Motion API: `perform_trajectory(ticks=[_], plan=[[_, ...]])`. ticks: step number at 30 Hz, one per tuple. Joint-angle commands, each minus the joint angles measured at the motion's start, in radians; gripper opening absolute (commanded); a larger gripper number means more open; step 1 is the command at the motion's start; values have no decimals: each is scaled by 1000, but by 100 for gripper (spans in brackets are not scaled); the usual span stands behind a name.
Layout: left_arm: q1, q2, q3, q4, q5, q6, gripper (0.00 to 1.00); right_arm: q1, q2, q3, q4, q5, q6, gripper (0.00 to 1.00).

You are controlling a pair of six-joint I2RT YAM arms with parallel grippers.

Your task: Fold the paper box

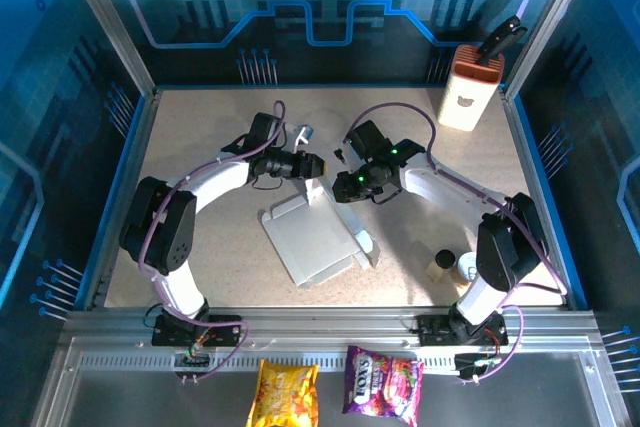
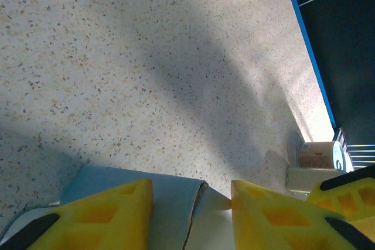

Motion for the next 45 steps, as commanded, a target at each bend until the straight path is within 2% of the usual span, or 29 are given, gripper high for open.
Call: perform_trajectory(ticks=[1, 5, 9, 18, 26, 37, 42, 45], plan=[[-19, 15, -31, -43, 7, 4, 37, 1, -6, -2, -20, -22, 17, 23], [-19, 15, -36, -45, 6, 4, 35, -26, -35, -4, 22, -73, 46, 27], [-19, 15, -39, -44, 5, 2, 35, -71, -42, -23, 93, -191, 75, 32], [-19, 12, -38, -41, 9, -4, 31, -128, 26, -44, 164, -340, 82, 32], [-20, 11, -42, -41, 10, -7, 27, -171, 59, -83, 240, -385, 116, 25], [-21, -4, -58, -12, 18, -28, 24, -174, 80, -115, 266, -386, 126, 22], [-17, -81, -99, 48, -25, -31, 41, -175, 78, -126, 265, -384, 124, 21], [1, -137, -127, 104, -31, -31, 47, -175, 77, -124, 258, -379, 120, 21]])
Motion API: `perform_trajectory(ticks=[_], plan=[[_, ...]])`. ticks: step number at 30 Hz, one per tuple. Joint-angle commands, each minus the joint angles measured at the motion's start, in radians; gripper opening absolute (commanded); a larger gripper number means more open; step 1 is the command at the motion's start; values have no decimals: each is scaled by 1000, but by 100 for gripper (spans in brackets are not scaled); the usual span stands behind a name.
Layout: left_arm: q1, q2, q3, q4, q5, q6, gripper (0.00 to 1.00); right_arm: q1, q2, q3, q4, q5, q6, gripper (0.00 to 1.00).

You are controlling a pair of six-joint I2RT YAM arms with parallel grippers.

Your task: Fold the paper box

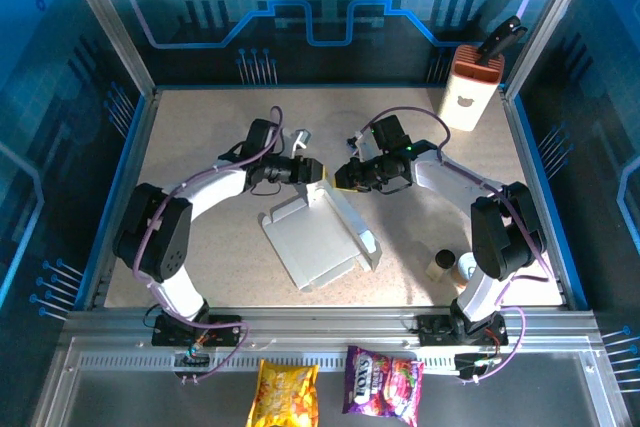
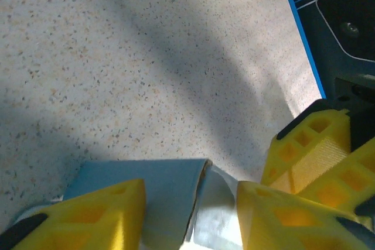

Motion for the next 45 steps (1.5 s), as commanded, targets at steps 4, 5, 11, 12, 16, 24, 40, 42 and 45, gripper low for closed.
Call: perform_trajectory(ticks=[4, 5, 11, 12, 16, 24, 40, 42, 45], plan=[[49, -138, -76, 101, -13, -6, 50, -5, 22, -24, -18, 20, 1, 21], [61, -156, -92, 113, -24, 0, 50, -5, 22, -24, -17, 20, 1, 21], [127, -202, -185, 165, -95, 47, 51, -5, 21, -20, -22, 22, 0, 21], [135, -204, -203, 181, -112, 52, 51, -5, 20, -19, -23, 23, 1, 21], [145, -181, -258, 248, -138, 96, 51, -5, 15, -19, -29, 26, -3, 21], [136, -90, -309, 367, -100, 78, 50, -5, 16, -18, -33, 30, -3, 21], [62, 51, -431, 792, 28, 112, 51, -5, 33, -1, -38, 14, -9, 21], [59, 64, -440, 835, 38, 122, 51, -6, 36, 0, -39, 10, -9, 21], [60, 88, -447, 896, 57, 135, 51, -9, 44, 3, -37, 4, -8, 21]])
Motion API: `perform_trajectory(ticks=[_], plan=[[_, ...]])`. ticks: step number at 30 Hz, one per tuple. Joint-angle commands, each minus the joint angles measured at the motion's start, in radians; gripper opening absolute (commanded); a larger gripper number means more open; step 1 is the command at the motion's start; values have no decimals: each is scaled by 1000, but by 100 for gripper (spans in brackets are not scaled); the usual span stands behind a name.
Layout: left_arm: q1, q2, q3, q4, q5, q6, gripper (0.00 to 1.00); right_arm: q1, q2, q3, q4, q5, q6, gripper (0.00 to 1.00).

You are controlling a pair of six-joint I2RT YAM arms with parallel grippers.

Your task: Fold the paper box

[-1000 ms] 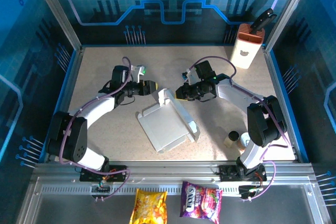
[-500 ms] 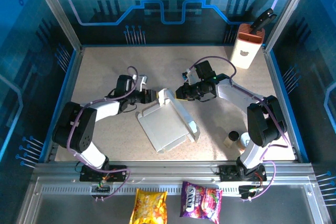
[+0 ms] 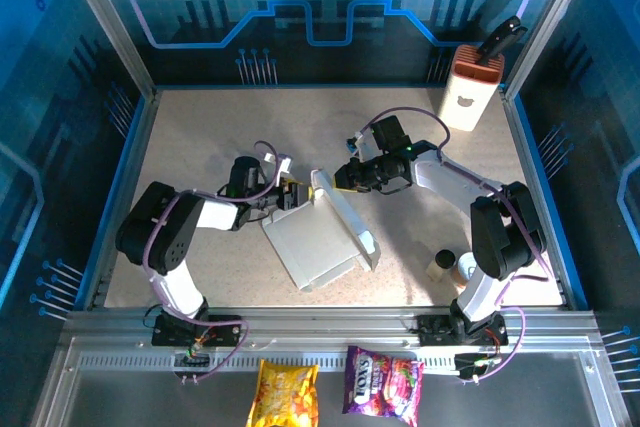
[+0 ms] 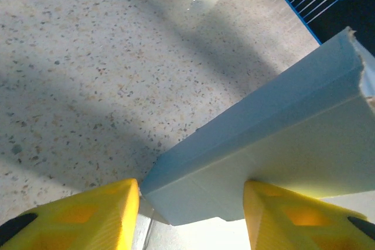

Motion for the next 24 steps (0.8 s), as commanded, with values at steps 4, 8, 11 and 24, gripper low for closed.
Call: perform_trajectory(ticks=[4, 8, 11, 24], plan=[[-4, 57, -26, 237, 79, 51, 51, -8, 47, 7, -39, 7, -6, 21], [-4, 109, -38, 362, 117, 50, 51, -9, 53, 11, -39, 2, -7, 21], [-5, 150, -47, 456, 142, 39, 48, -9, 58, 15, -40, -2, -6, 21], [-7, 230, -64, 649, 180, -2, 29, -13, 76, 27, -37, -19, -7, 21]])
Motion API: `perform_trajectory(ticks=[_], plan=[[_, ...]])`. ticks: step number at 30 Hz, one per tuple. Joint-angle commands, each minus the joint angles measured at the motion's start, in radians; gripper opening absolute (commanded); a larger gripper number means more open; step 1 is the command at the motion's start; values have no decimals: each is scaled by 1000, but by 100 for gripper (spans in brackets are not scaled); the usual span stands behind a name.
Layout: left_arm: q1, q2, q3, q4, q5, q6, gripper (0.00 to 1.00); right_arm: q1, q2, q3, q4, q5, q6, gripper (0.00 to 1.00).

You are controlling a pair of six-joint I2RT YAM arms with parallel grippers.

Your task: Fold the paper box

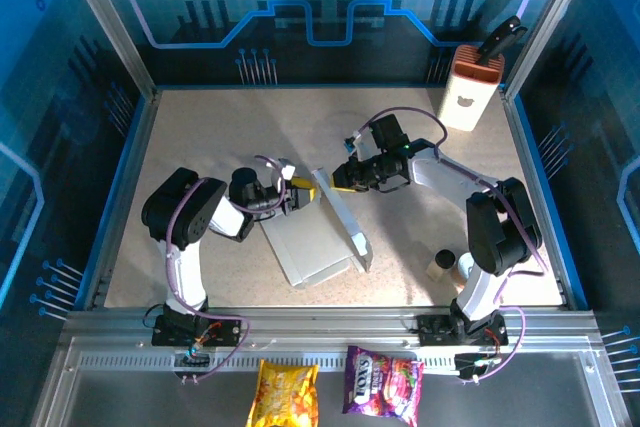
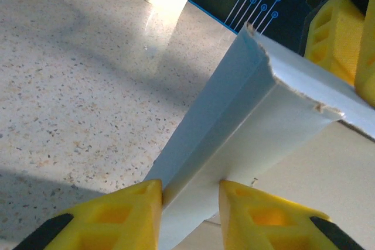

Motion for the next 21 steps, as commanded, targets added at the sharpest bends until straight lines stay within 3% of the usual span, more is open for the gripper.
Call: perform_trajectory(ticks=[1, 8, 14, 21], plan=[[-9, 10, -8, 80, 45, -1, 29, -8, 44, 5, -38, 24, -6, 21], [-17, -7, -24, 77, -13, 22, 23, -9, 47, 9, -41, 21, -13, 21], [-19, -82, -34, -2, -81, 97, 35, -10, 44, 9, -48, 23, -18, 21], [-19, -116, 13, -153, -57, 137, 44, -9, 47, 4, -45, 24, -20, 21]])
